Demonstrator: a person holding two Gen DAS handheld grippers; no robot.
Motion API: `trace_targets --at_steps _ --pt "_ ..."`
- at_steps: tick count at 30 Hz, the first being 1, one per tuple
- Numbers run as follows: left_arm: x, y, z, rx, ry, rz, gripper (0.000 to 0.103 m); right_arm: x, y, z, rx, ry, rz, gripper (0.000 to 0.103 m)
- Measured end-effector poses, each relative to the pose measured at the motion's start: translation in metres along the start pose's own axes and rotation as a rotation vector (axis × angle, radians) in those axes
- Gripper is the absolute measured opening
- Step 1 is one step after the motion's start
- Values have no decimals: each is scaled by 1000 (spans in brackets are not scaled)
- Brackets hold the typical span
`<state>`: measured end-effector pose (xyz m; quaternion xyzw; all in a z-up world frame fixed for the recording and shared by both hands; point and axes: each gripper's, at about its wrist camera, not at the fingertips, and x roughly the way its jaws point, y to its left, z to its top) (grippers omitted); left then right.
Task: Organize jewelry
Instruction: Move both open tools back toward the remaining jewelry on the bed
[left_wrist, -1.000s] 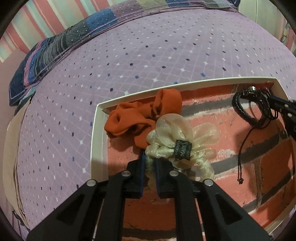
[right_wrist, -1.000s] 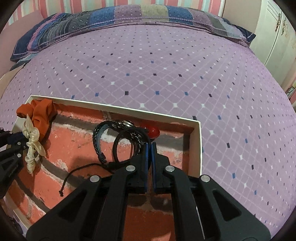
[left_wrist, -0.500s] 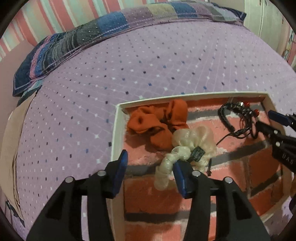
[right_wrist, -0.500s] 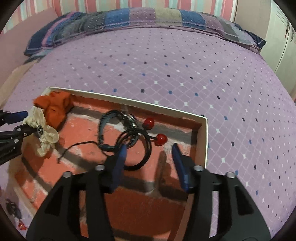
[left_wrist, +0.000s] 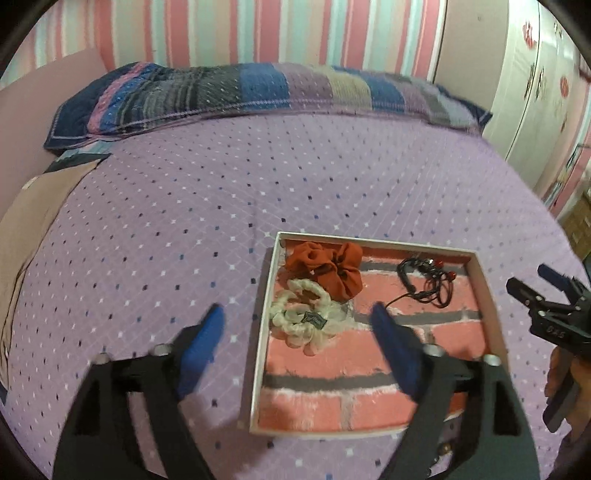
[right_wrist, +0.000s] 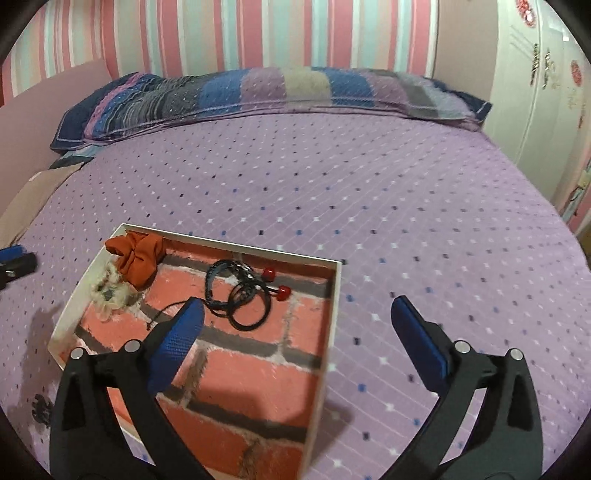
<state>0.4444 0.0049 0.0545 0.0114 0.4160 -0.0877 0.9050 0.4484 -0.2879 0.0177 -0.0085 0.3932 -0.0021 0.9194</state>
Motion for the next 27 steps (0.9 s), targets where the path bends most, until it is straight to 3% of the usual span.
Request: trace_targets --at_steps 5,13,19,27 --pt "-32 8 -11 -17 -27 3 87 -23 -6 -13 -6 -2 -39 99" --pt "-85 4 -45 2 -104 50 90 -72 -2 -38 2 -58 -22 99" --pt "-113 -5 -91 41 -142 96 91 -116 5 -72 -21 -120 -41 99" --pt "-139 9 -154 10 -144 136 91 -162 1 -130 -4 -174 -58 99"
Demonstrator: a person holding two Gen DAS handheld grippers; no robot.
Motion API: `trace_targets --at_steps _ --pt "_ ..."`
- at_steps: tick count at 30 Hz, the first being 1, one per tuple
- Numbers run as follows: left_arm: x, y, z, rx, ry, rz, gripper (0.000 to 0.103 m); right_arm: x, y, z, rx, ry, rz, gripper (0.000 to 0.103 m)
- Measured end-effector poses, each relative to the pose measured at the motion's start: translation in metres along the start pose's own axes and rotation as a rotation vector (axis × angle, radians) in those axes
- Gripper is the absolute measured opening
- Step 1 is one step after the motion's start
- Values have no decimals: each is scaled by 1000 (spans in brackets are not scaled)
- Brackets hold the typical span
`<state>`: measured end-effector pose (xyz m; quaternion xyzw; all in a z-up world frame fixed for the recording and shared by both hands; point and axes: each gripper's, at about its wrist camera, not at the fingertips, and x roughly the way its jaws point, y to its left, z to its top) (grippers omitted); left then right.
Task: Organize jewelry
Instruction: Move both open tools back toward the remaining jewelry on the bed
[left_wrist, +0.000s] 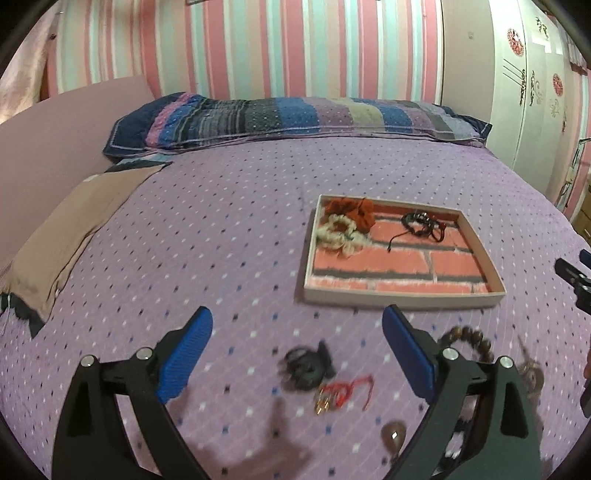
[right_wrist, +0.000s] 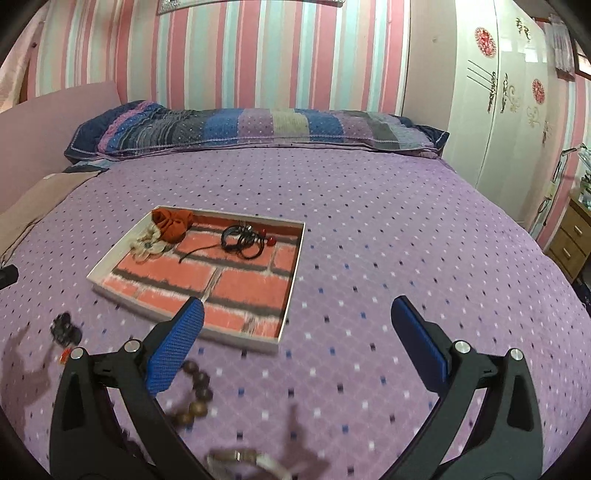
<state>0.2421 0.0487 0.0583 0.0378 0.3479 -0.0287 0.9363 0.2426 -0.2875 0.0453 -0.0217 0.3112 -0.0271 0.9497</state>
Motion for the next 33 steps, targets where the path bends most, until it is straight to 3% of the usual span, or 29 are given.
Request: trace_targets --at_steps 11,15,29,33 --pt "-32 8 -61 -51 26 -28 91 -57 14 -59 -12 -10 44 99" --pt "-35 1 -80 -57 43 -41 91 -69 17 -75 -24 -30 20 99" --pt "-28 -31 -138 -59 81 -87 91 -63 -4 -127 31 10 -11 98" --pt "-22 -41 -151 -49 92 -100 91 -52 -8 -139 40 44 -14 88"
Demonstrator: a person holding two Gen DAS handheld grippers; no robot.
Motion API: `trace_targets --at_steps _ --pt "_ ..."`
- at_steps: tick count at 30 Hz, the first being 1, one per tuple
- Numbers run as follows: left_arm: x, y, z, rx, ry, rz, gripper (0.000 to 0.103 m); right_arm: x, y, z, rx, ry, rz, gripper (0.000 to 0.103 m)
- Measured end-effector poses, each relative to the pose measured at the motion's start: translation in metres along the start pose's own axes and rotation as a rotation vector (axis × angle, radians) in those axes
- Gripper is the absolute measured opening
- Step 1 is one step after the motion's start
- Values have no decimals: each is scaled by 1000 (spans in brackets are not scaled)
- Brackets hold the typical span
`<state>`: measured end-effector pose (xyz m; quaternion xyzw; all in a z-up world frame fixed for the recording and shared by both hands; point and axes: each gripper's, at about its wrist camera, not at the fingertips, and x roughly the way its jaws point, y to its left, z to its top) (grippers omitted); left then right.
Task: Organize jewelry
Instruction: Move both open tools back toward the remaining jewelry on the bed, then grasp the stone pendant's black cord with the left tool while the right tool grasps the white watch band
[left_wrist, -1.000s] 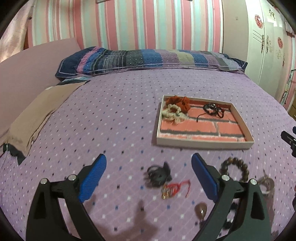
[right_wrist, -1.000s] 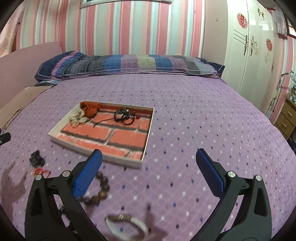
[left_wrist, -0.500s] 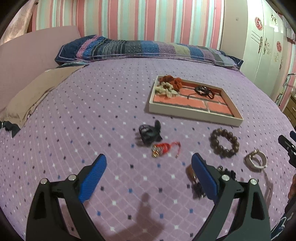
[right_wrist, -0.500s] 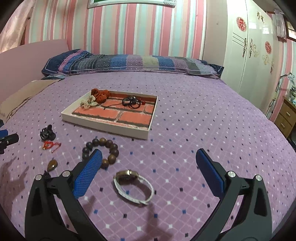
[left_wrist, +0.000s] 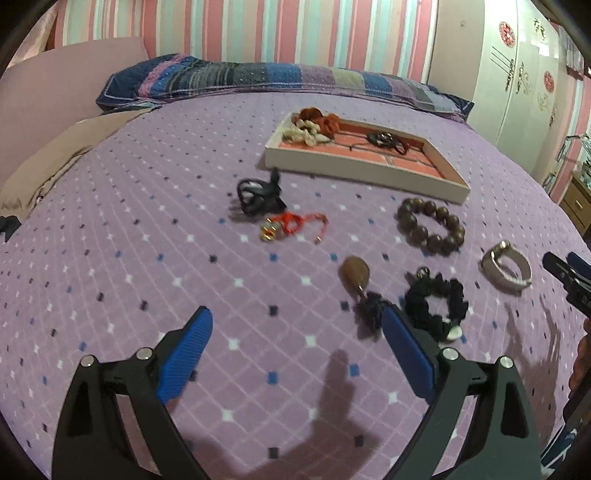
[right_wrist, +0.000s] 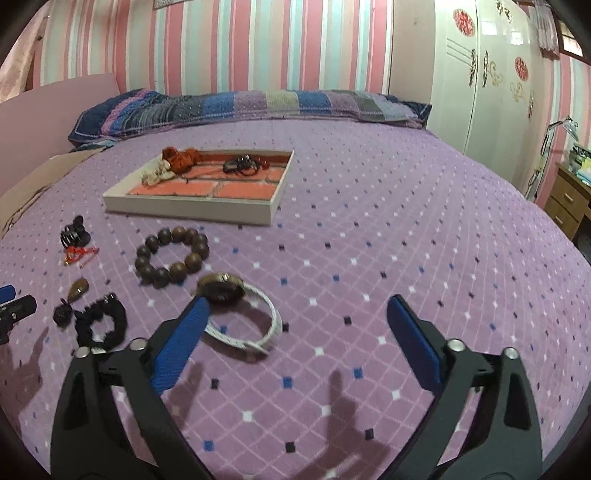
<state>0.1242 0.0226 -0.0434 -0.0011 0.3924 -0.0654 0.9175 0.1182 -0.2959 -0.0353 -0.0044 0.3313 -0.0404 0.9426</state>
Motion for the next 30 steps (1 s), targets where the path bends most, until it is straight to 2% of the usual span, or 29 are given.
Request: trace_targets --at_steps 16,23,24,27,30 --pt "20 -16 -5 12 18 -41 91 15 -9 -4 33 26 6 84" --pt "24 -24 -4 27 19 -49 90 25 -3 -6 10 48 13 72" --pt "26 -26 -3 31 20 -48 89 26 -3 -7 12 51 15 70" --pt "32 -27 -1 35 36 -57 76 31 -3 -8 19 64 23 64" --pt "38 -27 1 31 50 -69 74 35 -3 -7 21 71 31 61"
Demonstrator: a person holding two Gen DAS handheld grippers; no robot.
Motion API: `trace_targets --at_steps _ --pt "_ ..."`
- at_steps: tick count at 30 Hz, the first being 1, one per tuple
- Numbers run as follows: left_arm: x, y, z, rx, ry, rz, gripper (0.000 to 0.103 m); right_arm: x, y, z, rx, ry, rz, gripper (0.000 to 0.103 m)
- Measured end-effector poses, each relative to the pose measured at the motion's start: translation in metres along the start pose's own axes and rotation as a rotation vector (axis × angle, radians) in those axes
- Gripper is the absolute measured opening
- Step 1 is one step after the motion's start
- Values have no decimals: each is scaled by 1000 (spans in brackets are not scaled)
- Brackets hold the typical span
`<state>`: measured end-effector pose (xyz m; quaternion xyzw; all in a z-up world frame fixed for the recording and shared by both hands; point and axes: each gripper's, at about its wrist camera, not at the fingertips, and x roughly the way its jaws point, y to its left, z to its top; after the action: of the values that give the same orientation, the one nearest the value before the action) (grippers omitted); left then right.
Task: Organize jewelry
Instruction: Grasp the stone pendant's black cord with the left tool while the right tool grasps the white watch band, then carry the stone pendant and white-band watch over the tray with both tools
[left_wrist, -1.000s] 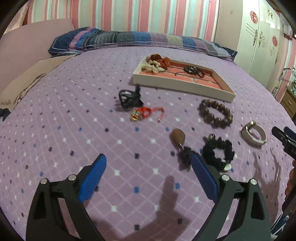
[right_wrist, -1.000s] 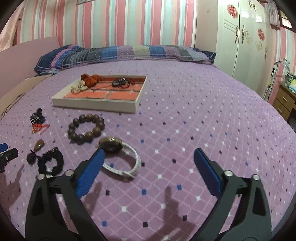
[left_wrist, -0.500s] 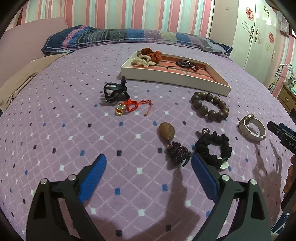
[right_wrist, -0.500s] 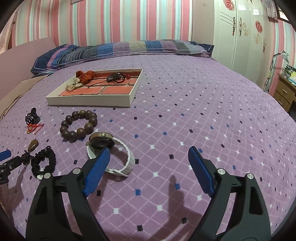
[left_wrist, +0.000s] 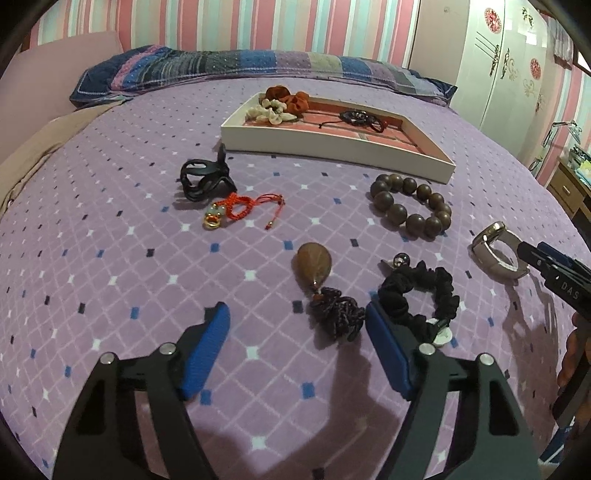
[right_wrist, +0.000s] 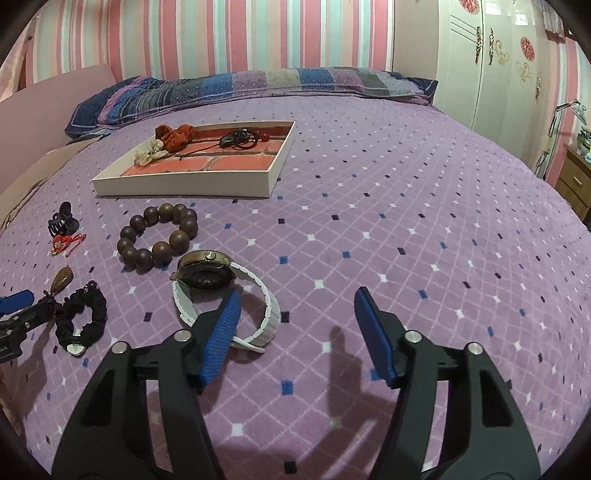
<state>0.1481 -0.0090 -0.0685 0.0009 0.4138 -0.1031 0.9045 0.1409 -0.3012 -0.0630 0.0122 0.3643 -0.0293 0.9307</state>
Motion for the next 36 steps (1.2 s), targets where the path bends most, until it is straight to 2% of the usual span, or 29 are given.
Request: trace_targets --at_steps 2,5,8,15,25,27,36 --pt "2 -2 2 10 0 7 74 2 1 1 0 5 10 58" --pt "6 -7 3 30 9 6 61 4 4 1 -5 10 16 54" --pt "8 -8 1 40 11 14 54 7 7 1 -10 21 29 47" --pt "8 5 2 19 13 15 26 12 12 -1 -10 36 54 33" --pt "6 14 4 6 3 -27 24 13 14 1 2 43 86 21" --pt "5 14 4 5 -1 -29 24 12 13 2 7 38 87 10" --pt "-7 12 10 13 -33 -40 23 4 10 4 22 1 108 10"
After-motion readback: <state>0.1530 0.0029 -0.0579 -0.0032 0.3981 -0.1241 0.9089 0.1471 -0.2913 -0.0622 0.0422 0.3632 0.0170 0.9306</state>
